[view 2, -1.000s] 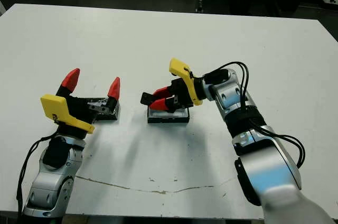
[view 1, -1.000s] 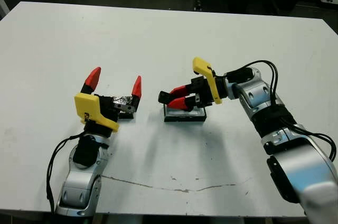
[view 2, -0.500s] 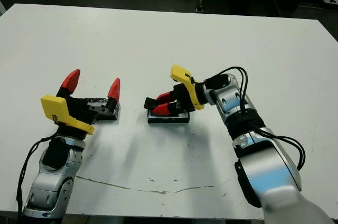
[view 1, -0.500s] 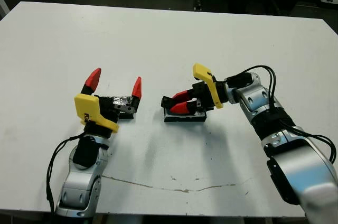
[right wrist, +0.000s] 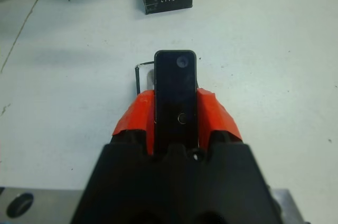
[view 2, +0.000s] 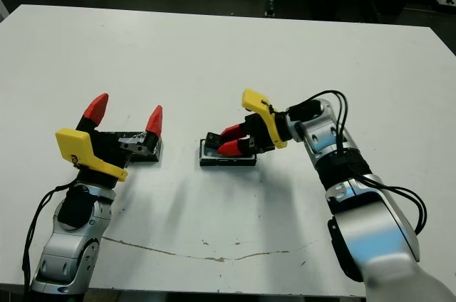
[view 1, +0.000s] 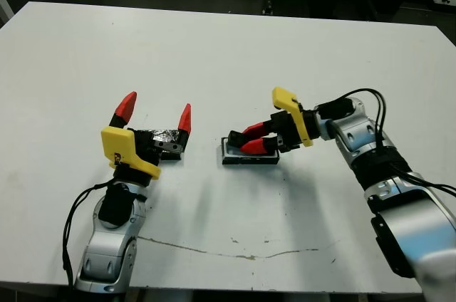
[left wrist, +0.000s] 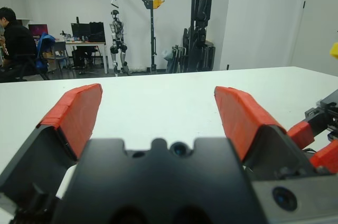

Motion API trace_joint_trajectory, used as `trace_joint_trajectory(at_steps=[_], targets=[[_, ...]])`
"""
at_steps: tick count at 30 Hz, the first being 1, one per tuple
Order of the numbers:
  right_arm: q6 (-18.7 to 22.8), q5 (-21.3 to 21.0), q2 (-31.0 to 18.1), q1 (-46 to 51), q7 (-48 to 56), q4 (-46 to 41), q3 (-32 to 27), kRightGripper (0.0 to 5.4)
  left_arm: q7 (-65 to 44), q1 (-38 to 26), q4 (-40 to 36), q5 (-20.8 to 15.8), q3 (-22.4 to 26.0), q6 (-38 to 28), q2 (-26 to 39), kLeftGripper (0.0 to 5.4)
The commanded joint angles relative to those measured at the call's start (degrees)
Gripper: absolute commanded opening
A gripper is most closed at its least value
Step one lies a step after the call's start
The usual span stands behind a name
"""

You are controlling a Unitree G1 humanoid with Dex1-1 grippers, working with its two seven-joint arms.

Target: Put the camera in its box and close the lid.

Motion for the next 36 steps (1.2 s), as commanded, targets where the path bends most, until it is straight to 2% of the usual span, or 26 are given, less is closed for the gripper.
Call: trace_joint_trajectory(at_steps=[1,12,19,23,31,36], targets=[[1.49,-1.07,-3.95,1.88,0.62,-1.64,-0.04,1.67,0.04,0.14,0.16,0.54,0.12,0.29,0.45,5.40],[4.80,-1.86,-6.13,2.83,-0.52,-4.83,0.49,1.67,-0.08,-0.14,0.17,0.56,0.21,0.21,0.23,5.40],[3.09,-2.61,-5.77,2.44,0.35,-3.61,2.31,1.67,-0.85,-0.29,0.21,-0.19,0.47,0.48,0.42,5.40],[5.00,-2.77,-5.45,2.46,0.18,-3.37,3.28,1.67,-0.35,-0.14,-0.16,0.10,0.31,0.90,0.28,5.40],[1.62,-3.58,-5.22,2.98,-0.51,-2.71,4.89,1.67,0.18,0.05,-0.22,0.47,0.03,0.55,0.04,5.40],[2.33,-4.07,-5.49,2.85,-1.70,-3.85,5.71,1.67,-0.12,0.12,-0.12,0.19,0.01,0.39,0.14,5.40]])
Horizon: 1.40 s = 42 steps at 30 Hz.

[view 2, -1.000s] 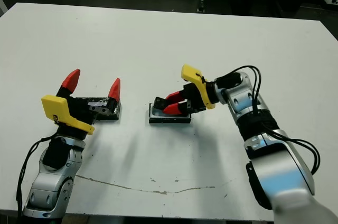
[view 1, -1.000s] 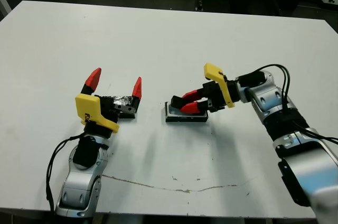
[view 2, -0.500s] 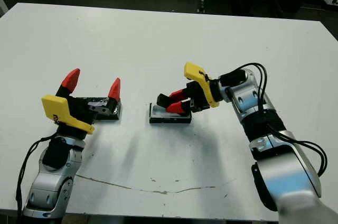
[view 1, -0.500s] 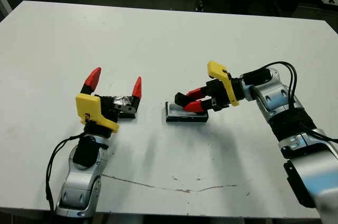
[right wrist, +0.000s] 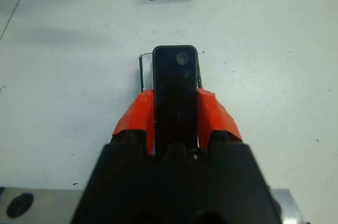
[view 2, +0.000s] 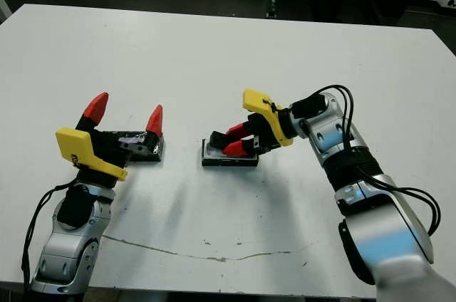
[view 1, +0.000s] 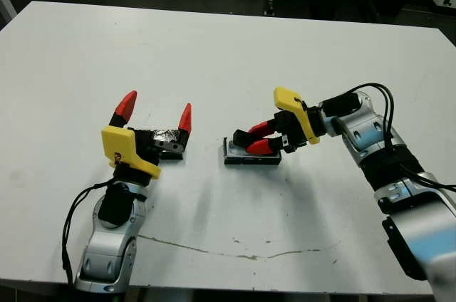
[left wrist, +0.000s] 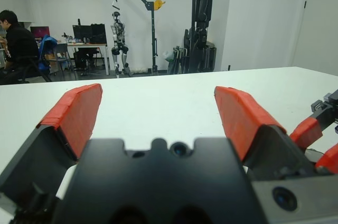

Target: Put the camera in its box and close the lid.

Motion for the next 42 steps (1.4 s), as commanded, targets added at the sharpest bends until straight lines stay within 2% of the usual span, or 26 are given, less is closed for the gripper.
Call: trace_joint_trajectory(at_steps=[1,4,7,11,14,17,22,30,36,40,42], targets=[[1.29,-3.18,-2.61,2.20,-0.55,1.19,1.43,1.67,0.12,0.22,0.00,0.21,-0.02,0.51,0.08,5.40],[-1.29,-2.41,-2.45,1.14,2.34,3.04,1.70,1.67,0.09,0.21,0.12,0.23,-0.02,0.32,0.10,5.40],[-5.13,-2.04,-2.37,0.42,4.80,4.73,1.74,2.12,-0.19,0.18,0.50,-0.31,0.12,0.07,0.01,5.40],[-8.00,-2.76,-2.29,-0.68,5.68,6.36,1.77,2.63,-0.37,0.32,0.51,-0.88,0.30,0.18,0.01,5.40],[-8.09,-3.09,-2.70,-1.11,5.68,6.24,1.28,3.08,0.03,0.47,0.41,-0.59,0.22,0.31,-0.08,5.40],[-6.48,-2.94,-3.59,-1.04,5.27,4.63,0.35,3.49,0.44,0.64,0.00,0.32,-0.06,0.57,0.10,5.40],[-7.06,-0.25,-4.66,-0.69,6.56,2.61,-2.82,4.20,-0.23,0.55,0.72,-0.77,0.17,-0.21,-0.11,5.40],[0.38,4.59,-7.25,1.19,4.82,-6.81,-8.86,5.33,0.32,0.81,0.31,-0.39,0.07,0.49,-0.21,5.40],[5.63,10.63,-10.51,5.41,1.55,-17.46,-16.03,5.38,-0.08,0.71,0.51,-0.62,-0.02,0.02,-0.06,5.40],[11.39,15.49,-9.95,12.95,-9.26,-27.99,-24.08,5.38,-0.26,0.55,0.34,-0.51,0.00,0.42,0.32,5.40],[12.12,17.39,-7.85,19.49,-17.16,-34.03,-28.66,5.29,-0.77,0.00,0.41,-0.69,0.45,0.50,0.96,5.40]])
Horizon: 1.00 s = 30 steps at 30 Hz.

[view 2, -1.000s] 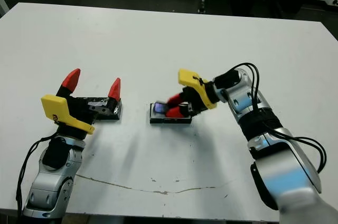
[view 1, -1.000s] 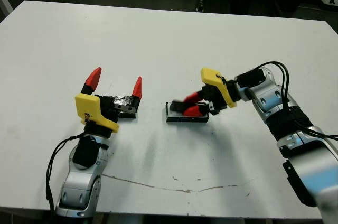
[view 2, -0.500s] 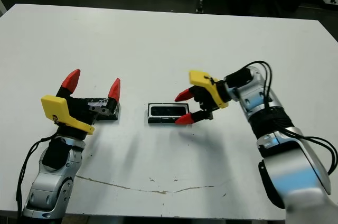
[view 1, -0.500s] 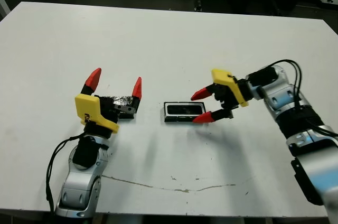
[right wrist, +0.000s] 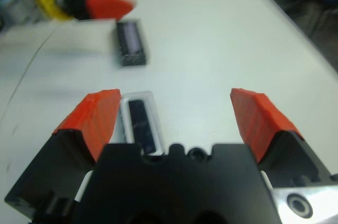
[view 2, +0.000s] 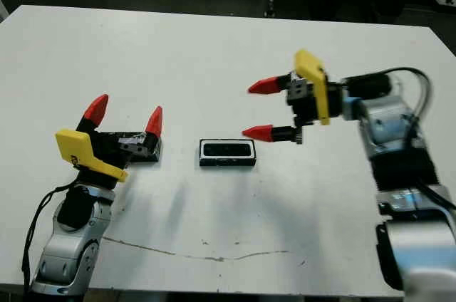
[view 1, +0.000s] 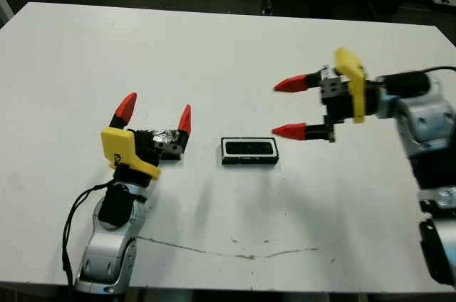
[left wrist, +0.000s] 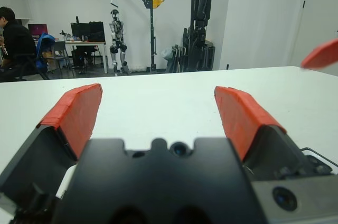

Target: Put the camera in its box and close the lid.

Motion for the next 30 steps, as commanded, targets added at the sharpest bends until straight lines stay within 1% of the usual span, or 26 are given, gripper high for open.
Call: trace_joint_trajectory(at_steps=[1,3,5,7,9,11,12,15,18,22,26,28,30], targets=[[0.93,2.13,3.01,11.50,-12.30,-9.29,-6.95,5.18,-1.17,-0.83,0.50,-0.28,0.98,0.20,1.56,5.40],[-0.80,2.55,5.31,17.57,-18.63,-14.23,-9.69,4.95,-2.34,-2.09,0.91,-0.25,1.97,-0.08,3.30,5.40],[-1.71,3.12,8.16,23.83,-24.82,-19.68,-12.02,4.64,-4.18,-3.92,0.61,-0.26,3.28,1.05,6.18,5.40],[-2.87,3.18,11.60,30.43,-30.70,-25.16,-13.59,4.37,-7.67,-6.23,0.46,-1.41,4.76,2.39,10.25,5.40],[-4.12,3.08,13.89,36.14,-34.54,-29.15,-14.05,4.07,-11.98,-8.84,0.73,-2.35,5.98,4.00,15.06,5.40],[-5.67,3.64,15.02,39.82,-35.90,-30.68,-14.03,3.74,-16.04,-11.28,0.76,-2.87,6.60,6.36,19.76,5.40],[-7.54,3.63,15.55,41.25,-36.00,-30.57,-13.93,3.62,-18.59,-12.67,1.20,-3.42,6.83,7.26,22.24,5.40],[-12.29,3.14,17.67,44.84,-37.96,-30.08,-13.82,3.12,-27.42,-17.98,4.54,-4.93,6.62,9.53,29.66,5.40],[-14.74,3.06,18.90,46.51,-40.40,-29.67,-13.85,2.71,-34.83,-22.81,8.41,-5.63,5.39,11.34,34.76,5.40],[-15.96,3.59,18.89,47.11,-42.04,-28.84,-13.75,2.13,-47.21,-30.77,17.75,-6.86,2.71,11.17,39.25,5.40],[-16.68,4.40,18.84,46.89,-42.58,-28.14,-13.46,1.52,-60.44,-38.50,28.45,-8.82,-0.53,13.73,40.64,5.40],[-17.14,4.62,18.77,46.78,-42.64,-27.80,-13.23,1.23,-67.79,-42.02,35.32,-8.61,-2.77,12.70,40.28,5.40],[-17.28,4.53,18.67,46.82,-42.94,-27.79,-12.97,0.93,-73.89,-44.80,42.46,-7.76,-4.62,9.63,39.21,5.40]])
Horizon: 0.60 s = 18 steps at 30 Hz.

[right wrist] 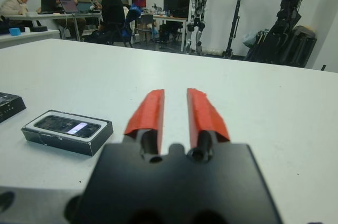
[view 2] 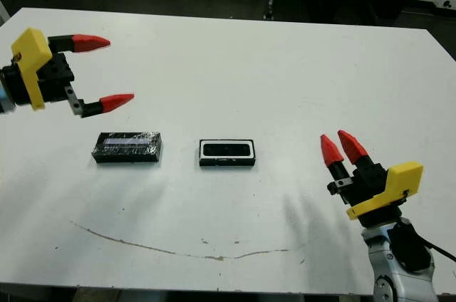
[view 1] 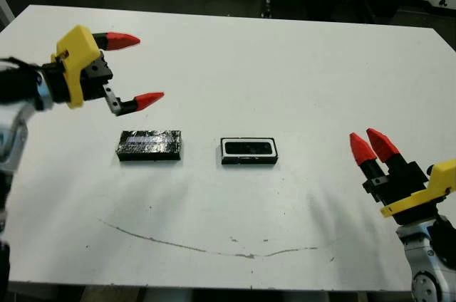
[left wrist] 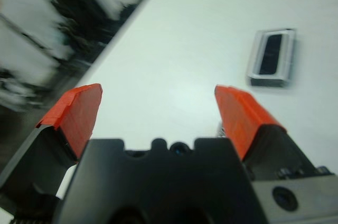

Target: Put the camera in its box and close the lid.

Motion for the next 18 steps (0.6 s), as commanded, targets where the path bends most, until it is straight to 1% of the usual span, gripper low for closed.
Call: trace_joint_trajectory(at_steps=[1,3,6,10,12,16,18], targets=[[-0.60,-0.03,-0.35,0.14,-1.09,0.44,0.16,0.78,-9.55,-4.40,11.74,1.39,-3.21,-4.80,-1.51,5.40],[-0.63,-0.33,-0.46,0.21,-1.60,0.34,0.37,0.47,-13.49,-6.38,17.96,2.29,-4.27,-8.00,-2.99,5.40],[-1.29,-0.53,-0.66,0.21,-1.91,0.73,0.44,0.05,-17.25,-7.93,23.66,2.87,-4.72,-9.65,-4.69,5.40],[-1.70,-0.43,-1.14,0.34,-1.92,1.22,0.06,0.02,-18.73,-8.29,27.93,1.45,-5.69,-10.64,-6.34,5.40],[-1.86,-0.09,-1.15,0.36,-1.86,1.49,-0.06,0.02,-18.73,-8.14,29.16,1.66,-6.17,-12.05,-6.78,5.40],[-1.57,-0.04,-1.11,0.49,-2.32,1.16,0.08,0.02,-18.73,-7.79,30.17,3.74,-7.09,-15.82,-7.14,5.40],[-1.91,0.04,-1.12,0.41,-2.18,1.32,0.15,0.02,-18.36,-7.69,30.45,5.59,-7.23,-17.26,-7.21,5.40]])
